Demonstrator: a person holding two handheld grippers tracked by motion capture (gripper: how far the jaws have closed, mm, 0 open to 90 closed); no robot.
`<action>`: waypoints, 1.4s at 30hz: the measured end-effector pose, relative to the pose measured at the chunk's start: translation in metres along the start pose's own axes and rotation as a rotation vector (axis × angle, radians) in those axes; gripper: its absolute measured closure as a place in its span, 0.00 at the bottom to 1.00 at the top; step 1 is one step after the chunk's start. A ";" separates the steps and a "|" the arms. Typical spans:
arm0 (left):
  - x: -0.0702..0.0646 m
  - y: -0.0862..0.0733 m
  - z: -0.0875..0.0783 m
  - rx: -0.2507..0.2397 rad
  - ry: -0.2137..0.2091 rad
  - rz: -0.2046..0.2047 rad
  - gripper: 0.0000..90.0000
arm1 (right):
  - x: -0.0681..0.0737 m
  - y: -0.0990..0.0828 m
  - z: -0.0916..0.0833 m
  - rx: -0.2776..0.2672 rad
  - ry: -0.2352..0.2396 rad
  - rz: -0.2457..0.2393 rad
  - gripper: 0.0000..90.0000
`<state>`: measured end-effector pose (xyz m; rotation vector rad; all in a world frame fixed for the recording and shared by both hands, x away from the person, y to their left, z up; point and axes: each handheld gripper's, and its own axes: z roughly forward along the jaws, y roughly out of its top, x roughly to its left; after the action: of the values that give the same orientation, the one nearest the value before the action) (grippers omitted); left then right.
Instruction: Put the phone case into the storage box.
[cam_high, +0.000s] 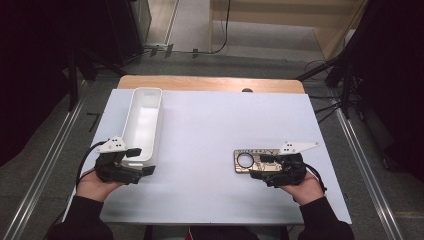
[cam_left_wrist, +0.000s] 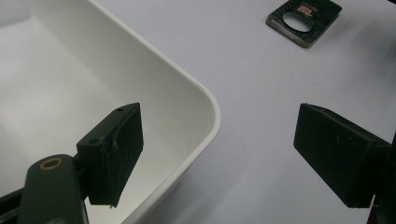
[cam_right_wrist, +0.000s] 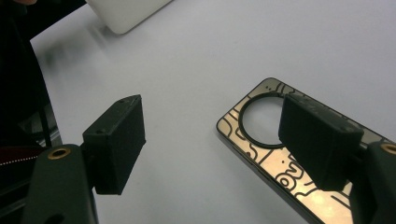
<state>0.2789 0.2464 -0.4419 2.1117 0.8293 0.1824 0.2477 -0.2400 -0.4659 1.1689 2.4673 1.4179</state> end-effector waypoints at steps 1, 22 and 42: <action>0.000 0.000 0.000 0.000 0.000 0.000 0.17 | 0.000 0.000 0.000 0.001 0.000 0.000 0.24; 0.002 0.002 -0.002 -0.008 -0.002 -0.001 0.17 | -0.001 -0.001 -0.004 0.004 0.003 0.011 0.24; 0.000 0.003 -0.002 -0.007 -0.002 0.005 0.17 | 0.000 -0.001 -0.002 0.016 0.005 0.005 0.24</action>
<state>0.2797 0.2467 -0.4387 2.1074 0.8206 0.1855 0.2463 -0.2418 -0.4654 1.1774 2.4846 1.4069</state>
